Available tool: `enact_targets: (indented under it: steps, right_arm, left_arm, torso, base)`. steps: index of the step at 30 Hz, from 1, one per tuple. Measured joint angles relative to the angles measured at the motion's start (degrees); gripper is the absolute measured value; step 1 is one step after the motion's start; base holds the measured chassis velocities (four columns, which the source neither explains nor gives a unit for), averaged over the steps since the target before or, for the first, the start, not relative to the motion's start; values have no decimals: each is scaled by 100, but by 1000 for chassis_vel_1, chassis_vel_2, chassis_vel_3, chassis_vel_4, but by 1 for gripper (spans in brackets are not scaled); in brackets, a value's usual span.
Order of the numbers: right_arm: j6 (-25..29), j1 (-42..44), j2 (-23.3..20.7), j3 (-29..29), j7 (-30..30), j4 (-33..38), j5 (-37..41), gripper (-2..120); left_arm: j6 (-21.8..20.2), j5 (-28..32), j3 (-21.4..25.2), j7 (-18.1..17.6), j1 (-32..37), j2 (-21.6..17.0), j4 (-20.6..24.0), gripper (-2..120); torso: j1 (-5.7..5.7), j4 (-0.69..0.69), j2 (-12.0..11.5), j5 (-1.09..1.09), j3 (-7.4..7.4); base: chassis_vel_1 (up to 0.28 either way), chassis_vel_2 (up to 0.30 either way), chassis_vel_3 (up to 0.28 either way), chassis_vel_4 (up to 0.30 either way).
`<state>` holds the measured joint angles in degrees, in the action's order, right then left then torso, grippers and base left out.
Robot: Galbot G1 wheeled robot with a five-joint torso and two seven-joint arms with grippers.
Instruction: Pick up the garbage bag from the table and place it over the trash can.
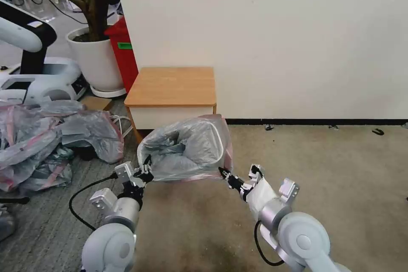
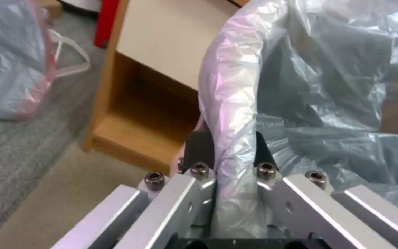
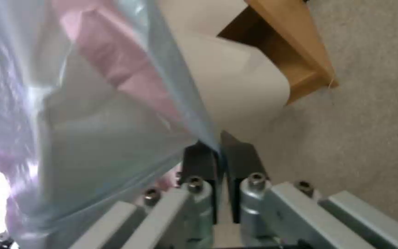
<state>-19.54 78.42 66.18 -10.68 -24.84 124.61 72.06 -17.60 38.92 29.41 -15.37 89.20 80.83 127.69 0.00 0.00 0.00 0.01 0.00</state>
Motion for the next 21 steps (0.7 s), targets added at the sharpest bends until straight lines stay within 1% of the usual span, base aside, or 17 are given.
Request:
enact_targets:
  steps: [2,3,7,13,15,16,17,20,21]
  right_arm:
    - [0,2,4,6,-2,-25,-38,14]
    - [0,2,4,6,-2,-25,-38,14]
    - [0,14,4,8,-2,-13,-53,22]
    - [7,52,-56,43,5,7,-251,24]
    - [21,98,-125,65,13,43,-421,29]
    - [85,158,-212,117,79,62,-768,36]
    - [85,158,-212,117,79,62,-768,36]
    - [267,280,-390,210,343,64,-1521,51]
    - [267,280,-390,210,343,64,-1521,51]
  left_arm:
    - [-35,35,-9,0,31,9,22,3]
    - [-35,35,-9,0,31,9,22,3]
    - [-44,36,-10,0,53,14,26,3]
    - [-47,35,14,-25,44,3,25,3]
    - [-45,33,67,-46,7,-38,-32,3]
    - [-41,33,113,-52,-24,-79,-88,3]
    - [-41,33,113,-52,-24,-79,-88,3]
    - [-36,93,203,-62,-113,-198,-214,3]
    - [-36,93,203,-62,-113,-198,-214,3]
  torso:
    - [0,0,0,-3,0]
    - [0,0,0,-3,0]
    - [0,0,0,-2,0]
    - [0,0,0,-1,0]
    - [0,0,0,-1,0]
    - [0,0,0,-2,0]
    - [0,0,0,-2,0]
    - [0,0,0,-1,0]
    - [0,0,0,-1,0]
  base:
    - [0,0,0,0]
    - [0,0,0,0]
    - [0,0,0,0]
    - [0,0,0,0]
    - [0,0,0,0]
    - [0,0,0,0]
    - [0,0,0,0]
    - [0,0,0,0]
    - [0,0,0,0]
